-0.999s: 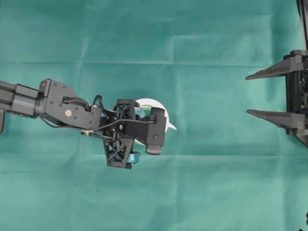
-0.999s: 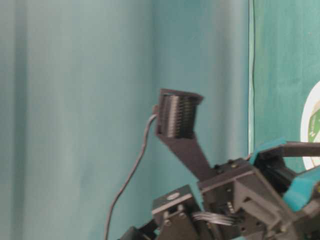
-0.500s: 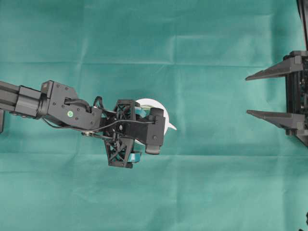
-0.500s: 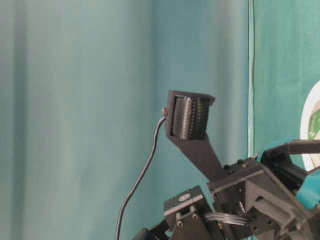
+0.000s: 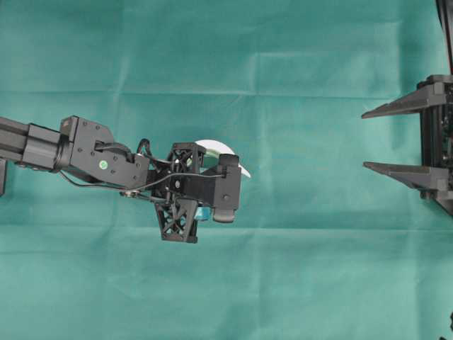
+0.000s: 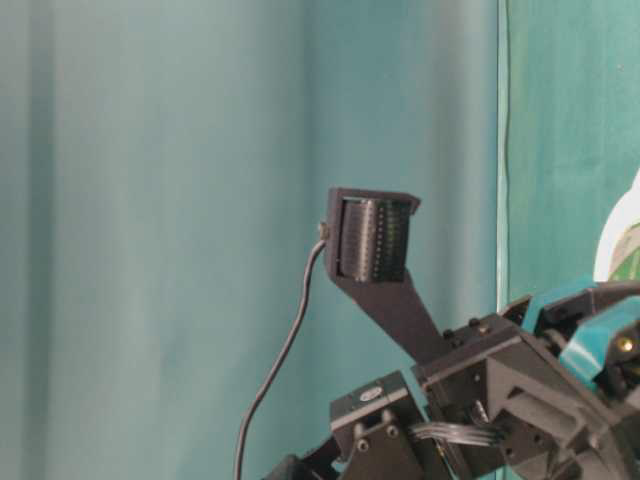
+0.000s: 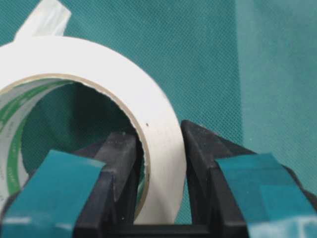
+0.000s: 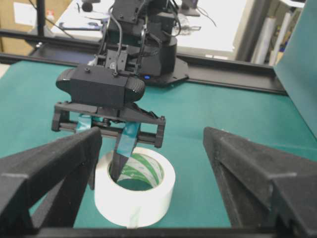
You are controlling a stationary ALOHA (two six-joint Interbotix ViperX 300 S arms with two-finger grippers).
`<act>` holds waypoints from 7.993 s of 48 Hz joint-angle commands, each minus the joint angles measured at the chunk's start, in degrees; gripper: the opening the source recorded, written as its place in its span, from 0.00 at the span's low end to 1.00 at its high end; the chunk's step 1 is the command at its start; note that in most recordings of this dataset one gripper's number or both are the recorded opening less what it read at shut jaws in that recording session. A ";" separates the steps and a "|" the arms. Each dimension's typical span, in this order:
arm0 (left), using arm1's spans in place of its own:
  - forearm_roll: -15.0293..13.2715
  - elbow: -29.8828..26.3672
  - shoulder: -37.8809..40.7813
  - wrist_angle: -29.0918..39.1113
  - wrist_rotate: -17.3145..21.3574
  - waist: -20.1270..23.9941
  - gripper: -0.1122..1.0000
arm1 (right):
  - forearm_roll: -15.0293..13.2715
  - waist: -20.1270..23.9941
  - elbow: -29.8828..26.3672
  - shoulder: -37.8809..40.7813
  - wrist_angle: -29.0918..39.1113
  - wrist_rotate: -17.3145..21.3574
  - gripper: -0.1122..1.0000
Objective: Peel off the duct tape with your right arm.
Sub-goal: 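Lower the left gripper and pinch the tape roll's rim, then lift the tape roll upright with the left gripper, then move the open right gripper toward the tape's loose end, then close the right gripper on the loose tape end, then pull the left gripper with the roll away from the right gripper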
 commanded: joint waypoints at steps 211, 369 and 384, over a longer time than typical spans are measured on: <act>0.35 -16.79 -17.49 27.69 10.28 1.76 0.29 | 0.26 -3.60 -21.36 39.11 -9.76 1.23 0.07; -0.09 -11.87 -18.90 24.87 26.19 -11.43 0.29 | 3.87 -6.94 -17.23 39.29 -14.85 1.32 0.02; -0.09 -9.58 -20.74 21.27 27.16 -12.92 0.29 | 3.87 -6.94 -17.23 39.20 -14.94 1.32 0.02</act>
